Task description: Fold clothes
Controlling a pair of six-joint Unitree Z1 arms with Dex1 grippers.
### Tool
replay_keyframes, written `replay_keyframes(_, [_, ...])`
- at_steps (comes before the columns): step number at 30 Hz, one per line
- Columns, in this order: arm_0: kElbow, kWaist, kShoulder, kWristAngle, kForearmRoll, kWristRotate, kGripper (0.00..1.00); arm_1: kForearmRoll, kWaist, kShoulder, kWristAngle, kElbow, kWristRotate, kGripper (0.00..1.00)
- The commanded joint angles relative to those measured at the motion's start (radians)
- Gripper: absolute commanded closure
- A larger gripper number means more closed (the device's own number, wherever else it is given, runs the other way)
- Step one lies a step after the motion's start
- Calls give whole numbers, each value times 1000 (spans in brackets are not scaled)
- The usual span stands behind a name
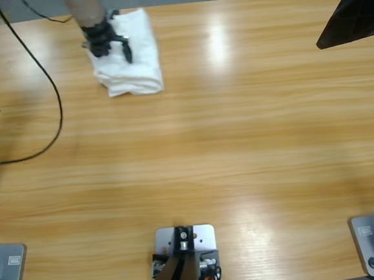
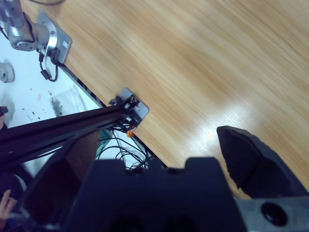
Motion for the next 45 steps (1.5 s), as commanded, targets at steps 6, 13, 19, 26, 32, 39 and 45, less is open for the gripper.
replay_keyframes(6, [398, 163, -155, 11, 79, -268, 50, -38, 10, -103, 13, 72, -9, 18])
replay_keyframes(13, [854, 329, -375, -5, -204, -334, 50, -84, 10, -170, 16, 168, -9, 18])
replay_keyframes(19, [927, 382, -424, -4, -284, -328, 55, -111, 10, -168, 35, 178, -10, 18])
replay_keyframes(26, [915, 437, -426, -104, -356, -377, 59, -111, 9, -164, 45, 179, -20, 18])
replay_keyframes(32, [853, 310, -522, -7, -351, -261, 94, -130, 9, -152, 59, 186, -22, 18])
replay_keyframes(39, [857, 165, -619, 34, -299, -65, 94, -138, 9, -163, 78, 184, -19, 18])
replay_keyframes(45, [977, 58, -612, -28, -203, 2, 92, -156, 9, -224, 79, 246, 8, 18])
